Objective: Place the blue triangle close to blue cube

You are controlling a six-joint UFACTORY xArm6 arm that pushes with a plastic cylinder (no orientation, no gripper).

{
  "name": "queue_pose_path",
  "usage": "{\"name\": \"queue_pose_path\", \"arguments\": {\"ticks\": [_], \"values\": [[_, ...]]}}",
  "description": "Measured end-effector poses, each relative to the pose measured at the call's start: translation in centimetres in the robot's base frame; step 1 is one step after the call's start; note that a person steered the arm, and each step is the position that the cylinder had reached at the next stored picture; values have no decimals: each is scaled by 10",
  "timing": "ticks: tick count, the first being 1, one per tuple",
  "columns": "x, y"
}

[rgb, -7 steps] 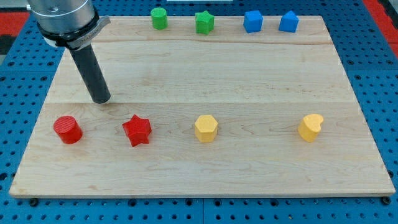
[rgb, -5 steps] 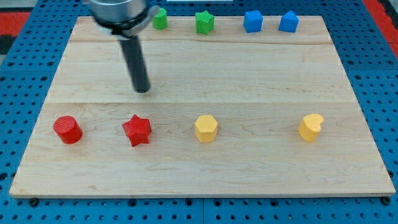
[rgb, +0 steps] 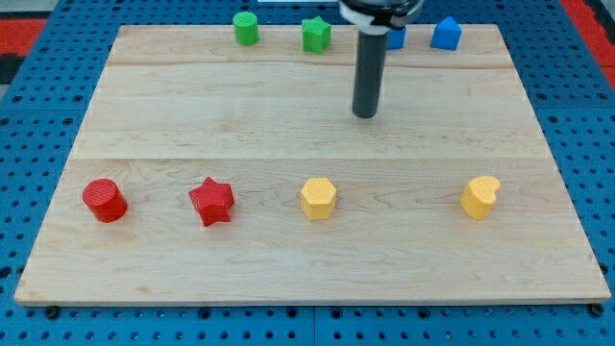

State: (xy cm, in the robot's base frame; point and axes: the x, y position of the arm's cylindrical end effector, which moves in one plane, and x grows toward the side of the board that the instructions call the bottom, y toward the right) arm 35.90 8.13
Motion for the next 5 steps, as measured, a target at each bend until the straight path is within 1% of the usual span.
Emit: {"name": "queue_pose_path", "arguments": {"ticks": [2, 5], "values": [[-65, 72], [-126, 216]]}}
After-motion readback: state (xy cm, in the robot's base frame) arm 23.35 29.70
